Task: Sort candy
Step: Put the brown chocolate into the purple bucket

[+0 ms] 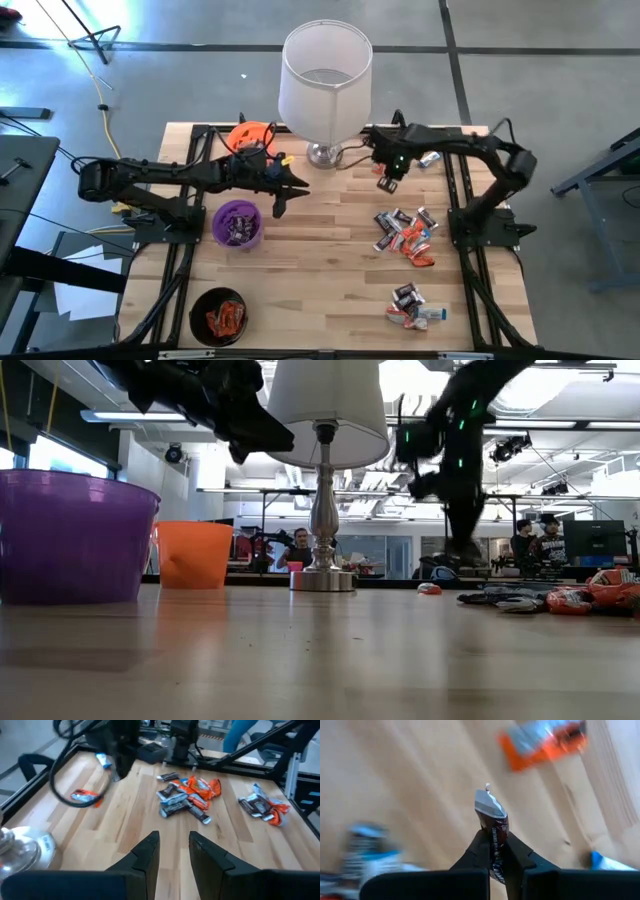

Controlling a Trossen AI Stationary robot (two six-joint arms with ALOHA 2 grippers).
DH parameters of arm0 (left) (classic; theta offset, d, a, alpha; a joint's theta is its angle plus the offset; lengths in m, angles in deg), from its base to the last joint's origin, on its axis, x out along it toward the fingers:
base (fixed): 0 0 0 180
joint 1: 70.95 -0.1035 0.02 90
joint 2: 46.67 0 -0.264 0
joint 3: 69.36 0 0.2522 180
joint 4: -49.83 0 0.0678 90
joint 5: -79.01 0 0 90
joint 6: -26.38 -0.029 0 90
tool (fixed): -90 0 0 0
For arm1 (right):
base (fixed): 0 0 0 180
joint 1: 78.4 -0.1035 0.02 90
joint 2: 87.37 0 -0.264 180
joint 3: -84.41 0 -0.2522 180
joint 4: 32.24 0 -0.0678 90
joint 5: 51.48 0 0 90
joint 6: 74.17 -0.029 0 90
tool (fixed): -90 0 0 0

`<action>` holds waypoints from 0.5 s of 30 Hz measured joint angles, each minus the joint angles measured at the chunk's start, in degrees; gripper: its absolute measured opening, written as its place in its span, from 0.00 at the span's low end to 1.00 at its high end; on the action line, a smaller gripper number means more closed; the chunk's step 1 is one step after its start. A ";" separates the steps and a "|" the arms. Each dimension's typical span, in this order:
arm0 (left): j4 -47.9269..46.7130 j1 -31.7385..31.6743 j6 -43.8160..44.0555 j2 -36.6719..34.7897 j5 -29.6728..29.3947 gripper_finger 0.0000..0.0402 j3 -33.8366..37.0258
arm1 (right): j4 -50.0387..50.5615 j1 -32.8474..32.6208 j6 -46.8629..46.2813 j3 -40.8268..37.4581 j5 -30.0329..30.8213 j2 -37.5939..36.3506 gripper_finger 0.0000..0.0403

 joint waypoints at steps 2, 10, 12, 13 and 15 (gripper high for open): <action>0.75 0.55 -0.05 -0.02 0.00 0.23 0.00 | -1.01 -4.29 -3.42 0.00 0.42 -3.28 0.01; 8.37 3.72 -1.03 -0.02 -1.01 0.23 0.02 | -17.06 -20.58 -15.93 0.04 5.27 -14.52 0.01; 11.24 4.56 -1.04 -0.02 -1.01 0.23 0.02 | -22.07 -24.05 -16.81 0.11 7.09 -15.75 0.01; 12.63 4.92 -1.14 -0.02 -1.03 0.23 0.02 | -24.69 -25.67 -16.78 0.11 8.00 -16.04 0.01; 15.21 5.52 -1.19 -0.02 -1.03 0.23 0.02 | -30.02 -28.69 -16.36 0.11 10.28 -16.08 0.01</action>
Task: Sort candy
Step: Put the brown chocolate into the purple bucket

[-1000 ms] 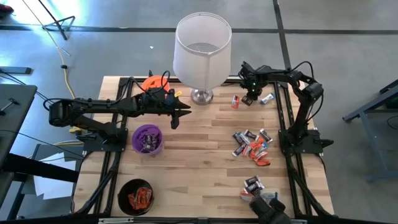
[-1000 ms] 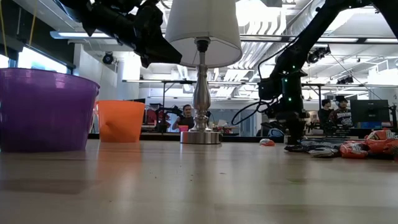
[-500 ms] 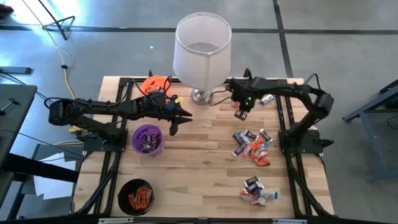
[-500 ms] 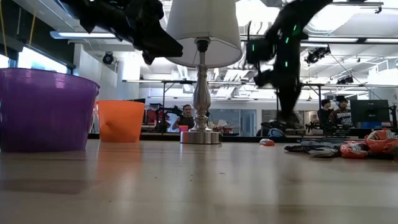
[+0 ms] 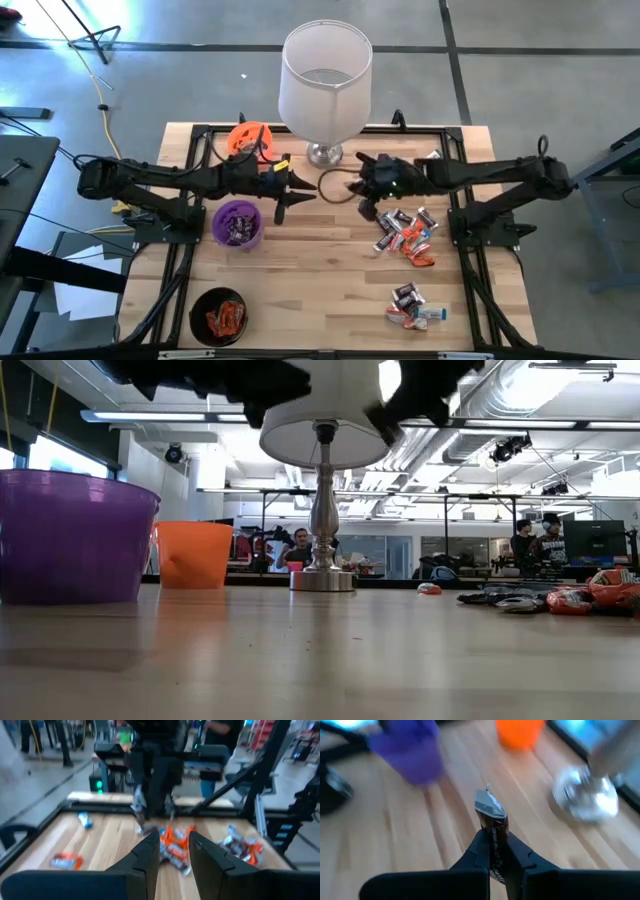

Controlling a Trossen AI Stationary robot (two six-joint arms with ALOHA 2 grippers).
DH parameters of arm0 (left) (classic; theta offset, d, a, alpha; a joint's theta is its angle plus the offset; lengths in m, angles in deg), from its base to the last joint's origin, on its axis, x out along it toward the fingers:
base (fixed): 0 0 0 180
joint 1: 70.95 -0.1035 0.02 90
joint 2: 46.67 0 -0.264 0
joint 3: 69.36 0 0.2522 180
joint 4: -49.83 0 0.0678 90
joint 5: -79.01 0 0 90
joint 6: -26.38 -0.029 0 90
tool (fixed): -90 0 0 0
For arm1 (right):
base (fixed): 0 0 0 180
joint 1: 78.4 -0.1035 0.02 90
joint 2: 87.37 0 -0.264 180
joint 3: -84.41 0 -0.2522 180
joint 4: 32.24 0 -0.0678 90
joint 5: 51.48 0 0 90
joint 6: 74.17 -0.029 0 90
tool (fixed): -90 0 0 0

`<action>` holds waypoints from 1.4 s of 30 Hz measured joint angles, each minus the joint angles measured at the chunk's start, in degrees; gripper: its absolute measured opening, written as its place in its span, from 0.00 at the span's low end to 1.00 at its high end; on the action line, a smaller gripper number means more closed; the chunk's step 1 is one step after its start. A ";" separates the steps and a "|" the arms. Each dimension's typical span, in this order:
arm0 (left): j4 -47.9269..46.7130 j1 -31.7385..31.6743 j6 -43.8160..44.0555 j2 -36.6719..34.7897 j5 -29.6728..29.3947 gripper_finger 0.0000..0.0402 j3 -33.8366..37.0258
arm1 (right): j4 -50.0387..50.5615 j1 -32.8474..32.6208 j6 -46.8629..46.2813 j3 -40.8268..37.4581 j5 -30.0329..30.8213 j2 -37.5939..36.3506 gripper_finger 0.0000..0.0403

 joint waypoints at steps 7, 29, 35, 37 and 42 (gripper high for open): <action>5.69 1.79 -1.57 0.00 -3.39 0.23 0.00 | -12.67 -6.56 6.17 0.00 6.58 0.90 0.01; 7.77 3.07 -13.80 0.02 -4.89 0.30 0.00 | -21.44 -6.77 12.76 0.00 9.02 3.50 0.01; 9.10 3.04 -13.83 0.02 -5.01 0.34 0.00 | -23.09 -6.77 13.55 0.00 8.57 3.50 0.01; 9.20 3.02 -13.78 0.02 -5.01 0.34 0.00 | -24.53 -6.77 14.02 0.00 8.17 3.86 0.01; 9.18 3.02 -13.76 0.02 -5.11 0.35 0.00 | -27.25 -6.77 16.47 0.00 7.59 5.90 0.01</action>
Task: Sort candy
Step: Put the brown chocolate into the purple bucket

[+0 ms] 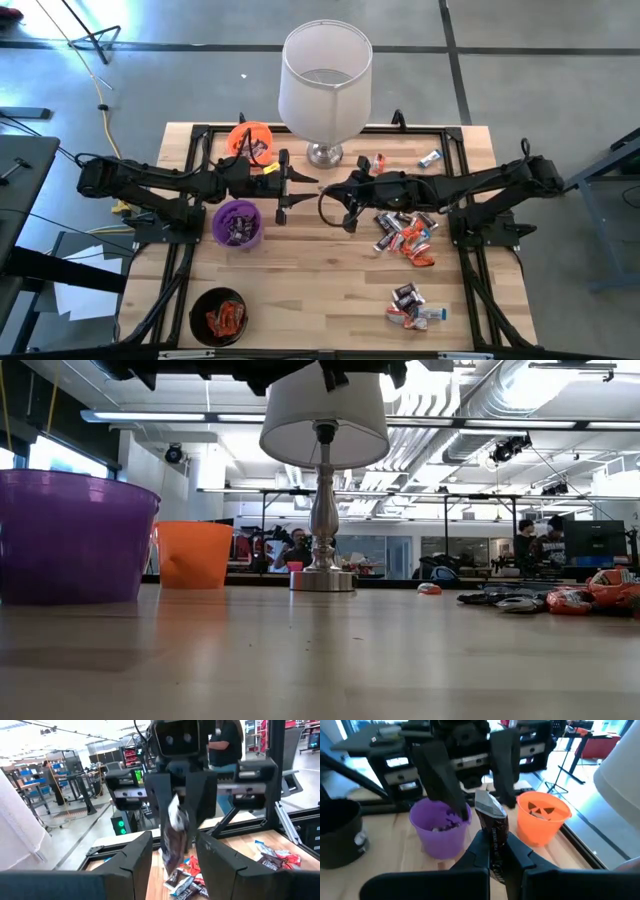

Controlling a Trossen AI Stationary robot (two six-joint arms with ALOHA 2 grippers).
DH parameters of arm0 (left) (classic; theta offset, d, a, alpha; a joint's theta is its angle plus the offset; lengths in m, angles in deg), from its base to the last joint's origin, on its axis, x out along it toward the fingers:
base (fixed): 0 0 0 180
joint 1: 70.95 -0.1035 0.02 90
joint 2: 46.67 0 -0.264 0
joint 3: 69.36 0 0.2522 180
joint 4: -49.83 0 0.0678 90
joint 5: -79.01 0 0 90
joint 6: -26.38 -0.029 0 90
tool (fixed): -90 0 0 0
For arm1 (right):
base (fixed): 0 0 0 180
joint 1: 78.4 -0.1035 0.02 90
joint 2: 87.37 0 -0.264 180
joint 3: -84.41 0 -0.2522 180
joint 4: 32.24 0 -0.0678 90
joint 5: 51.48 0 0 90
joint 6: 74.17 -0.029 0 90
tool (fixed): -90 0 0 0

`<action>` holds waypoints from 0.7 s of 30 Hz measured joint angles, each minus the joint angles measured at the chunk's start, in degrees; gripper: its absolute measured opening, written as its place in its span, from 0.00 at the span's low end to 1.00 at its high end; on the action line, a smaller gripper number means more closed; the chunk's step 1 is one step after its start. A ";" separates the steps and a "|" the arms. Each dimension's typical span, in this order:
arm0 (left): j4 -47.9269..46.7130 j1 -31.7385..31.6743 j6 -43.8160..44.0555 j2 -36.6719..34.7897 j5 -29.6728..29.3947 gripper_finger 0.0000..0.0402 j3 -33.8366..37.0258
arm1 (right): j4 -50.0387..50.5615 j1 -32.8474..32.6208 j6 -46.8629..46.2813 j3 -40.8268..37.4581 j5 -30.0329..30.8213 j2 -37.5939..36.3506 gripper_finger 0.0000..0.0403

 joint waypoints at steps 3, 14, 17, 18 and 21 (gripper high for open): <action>0.02 0.00 0.98 0.00 0.00 0.35 0.00 | -1.00 0.02 0.63 0.00 -0.01 0.96 0.01; 1.26 0.00 4.13 0.00 0.02 0.35 0.00 | -4.78 0.37 2.63 0.00 -0.03 1.46 0.01; 1.93 0.00 4.42 0.28 0.04 0.35 0.00 | -5.94 0.83 2.70 0.01 -0.99 1.89 0.01; 2.16 0.00 4.46 0.52 0.04 0.35 0.00 | -6.22 0.98 2.70 0.02 -1.65 2.01 0.01; 3.09 0.02 4.58 1.82 0.13 0.35 -0.04 | -7.90 1.52 2.72 0.00 -3.47 2.55 0.01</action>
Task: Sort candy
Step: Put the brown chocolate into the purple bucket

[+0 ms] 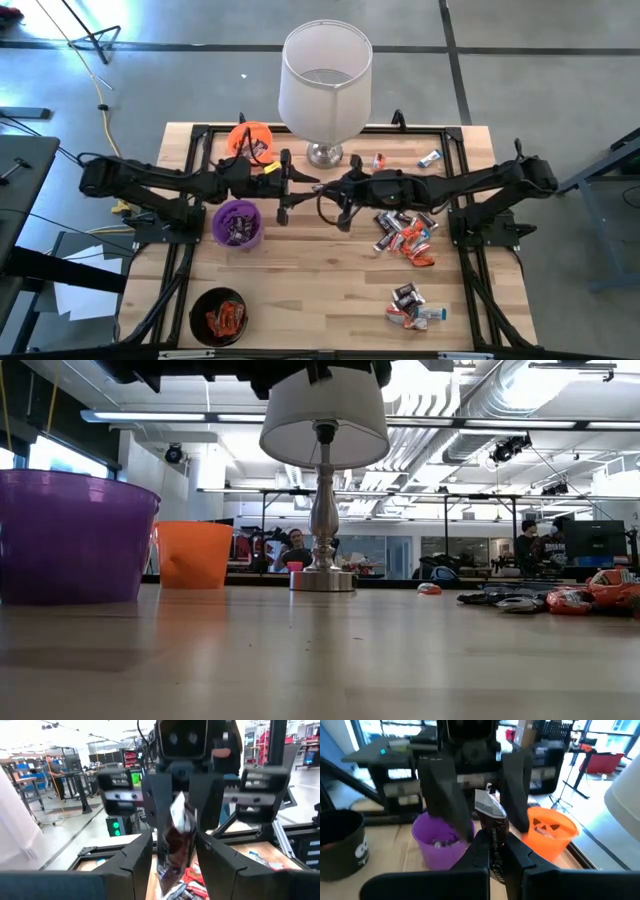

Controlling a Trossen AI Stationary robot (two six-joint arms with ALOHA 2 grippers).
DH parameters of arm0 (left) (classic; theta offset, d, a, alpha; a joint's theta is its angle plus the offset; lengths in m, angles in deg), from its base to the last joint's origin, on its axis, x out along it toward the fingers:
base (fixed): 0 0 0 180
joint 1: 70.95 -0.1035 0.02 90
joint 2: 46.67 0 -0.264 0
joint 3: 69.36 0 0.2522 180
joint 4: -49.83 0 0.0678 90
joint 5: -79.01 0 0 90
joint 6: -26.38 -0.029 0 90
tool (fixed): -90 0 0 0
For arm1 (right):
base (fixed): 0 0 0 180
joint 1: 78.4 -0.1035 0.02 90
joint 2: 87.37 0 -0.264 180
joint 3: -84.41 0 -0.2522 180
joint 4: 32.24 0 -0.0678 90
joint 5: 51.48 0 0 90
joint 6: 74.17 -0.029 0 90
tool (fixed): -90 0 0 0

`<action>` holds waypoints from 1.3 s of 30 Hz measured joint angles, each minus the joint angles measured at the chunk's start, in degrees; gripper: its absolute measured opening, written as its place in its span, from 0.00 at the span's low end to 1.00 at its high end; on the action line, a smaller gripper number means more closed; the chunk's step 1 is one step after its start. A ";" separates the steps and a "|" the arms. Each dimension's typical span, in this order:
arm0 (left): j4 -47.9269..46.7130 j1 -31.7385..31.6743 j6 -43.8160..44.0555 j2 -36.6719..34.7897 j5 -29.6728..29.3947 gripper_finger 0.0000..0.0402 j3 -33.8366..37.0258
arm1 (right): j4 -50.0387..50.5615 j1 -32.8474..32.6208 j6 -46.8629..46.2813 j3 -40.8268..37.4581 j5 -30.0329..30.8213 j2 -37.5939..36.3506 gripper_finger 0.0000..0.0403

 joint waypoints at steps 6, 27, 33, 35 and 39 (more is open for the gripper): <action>3.66 0.00 -0.03 4.55 0.93 0.35 0.02 | -0.31 0.42 0.00 0.01 -1.15 0.07 0.01; 7.95 -0.52 -3.55 7.49 2.14 0.28 -0.01 | -3.32 -0.37 1.07 0.00 -1.47 0.03 0.01; 7.97 -0.59 -3.64 7.49 2.16 0.16 -0.02 | -3.11 -0.45 0.94 0.00 -2.61 0.03 0.01; 7.97 -0.57 -3.64 7.49 2.15 0.13 -0.02 | -3.05 -0.42 0.92 0.00 -2.61 0.03 0.01; 7.97 -0.57 -3.64 7.49 2.14 0.08 -0.02 | -2.72 -0.43 0.92 0.00 -2.83 0.03 0.01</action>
